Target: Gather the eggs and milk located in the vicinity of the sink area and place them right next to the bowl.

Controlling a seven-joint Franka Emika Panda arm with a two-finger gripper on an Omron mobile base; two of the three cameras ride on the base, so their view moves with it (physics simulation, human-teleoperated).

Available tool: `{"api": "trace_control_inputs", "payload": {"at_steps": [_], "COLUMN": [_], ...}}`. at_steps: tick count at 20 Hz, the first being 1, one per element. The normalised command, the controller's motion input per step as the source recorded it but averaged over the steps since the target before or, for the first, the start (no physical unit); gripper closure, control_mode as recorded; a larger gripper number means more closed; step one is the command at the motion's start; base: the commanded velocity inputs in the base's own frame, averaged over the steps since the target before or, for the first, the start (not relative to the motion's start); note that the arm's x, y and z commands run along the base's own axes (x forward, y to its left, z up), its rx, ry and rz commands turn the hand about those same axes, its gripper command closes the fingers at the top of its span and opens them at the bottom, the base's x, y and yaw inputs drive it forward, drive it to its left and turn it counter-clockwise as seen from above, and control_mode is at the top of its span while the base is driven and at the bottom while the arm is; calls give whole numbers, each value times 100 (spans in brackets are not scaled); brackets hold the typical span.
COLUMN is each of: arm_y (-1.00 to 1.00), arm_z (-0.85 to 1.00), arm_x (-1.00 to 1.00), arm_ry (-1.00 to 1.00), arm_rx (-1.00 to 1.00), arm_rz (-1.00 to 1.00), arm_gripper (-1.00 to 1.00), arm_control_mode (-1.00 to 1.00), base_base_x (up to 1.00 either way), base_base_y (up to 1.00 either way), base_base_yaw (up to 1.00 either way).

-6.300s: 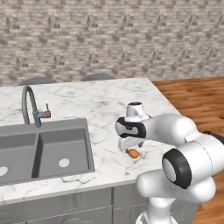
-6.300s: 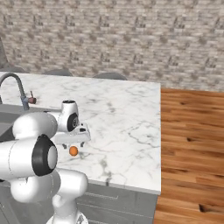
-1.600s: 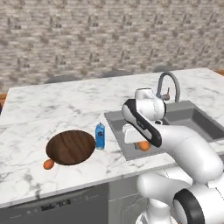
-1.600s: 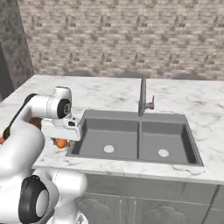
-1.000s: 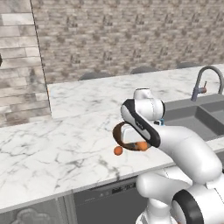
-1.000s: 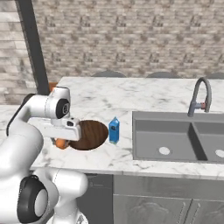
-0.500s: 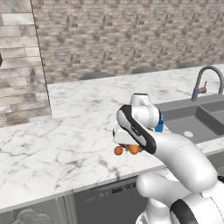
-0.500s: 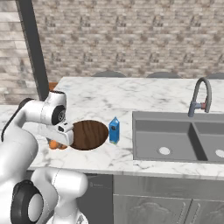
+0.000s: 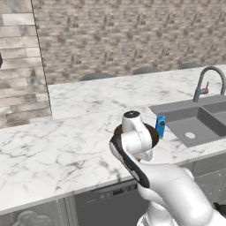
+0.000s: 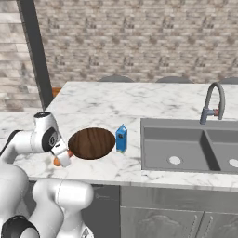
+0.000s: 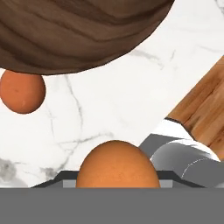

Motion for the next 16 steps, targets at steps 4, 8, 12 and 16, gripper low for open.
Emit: {"api": "trace_control_inputs", "payload": {"at_steps": [4, 8, 12, 16], "arm_y": [-4, 4, 12, 0], "arm_z": [-21, -29, -7, 0], "arm_x": [37, 13, 29, 30], "arm_ry": [-6, -9, -1, 0], "arm_rx": [-28, -3, 0, 0], "arm_rz": [-12, -1, 0, 1], "arm_gripper": [100, 100, 100, 100], "arm_control_mode": [-100, -100, -100, -100], "base_base_x": [0, 0, 0, 0], "base_base_y": [0, 0, 0, 0], "base_base_yaw": [0, 0, 0, 0]}}
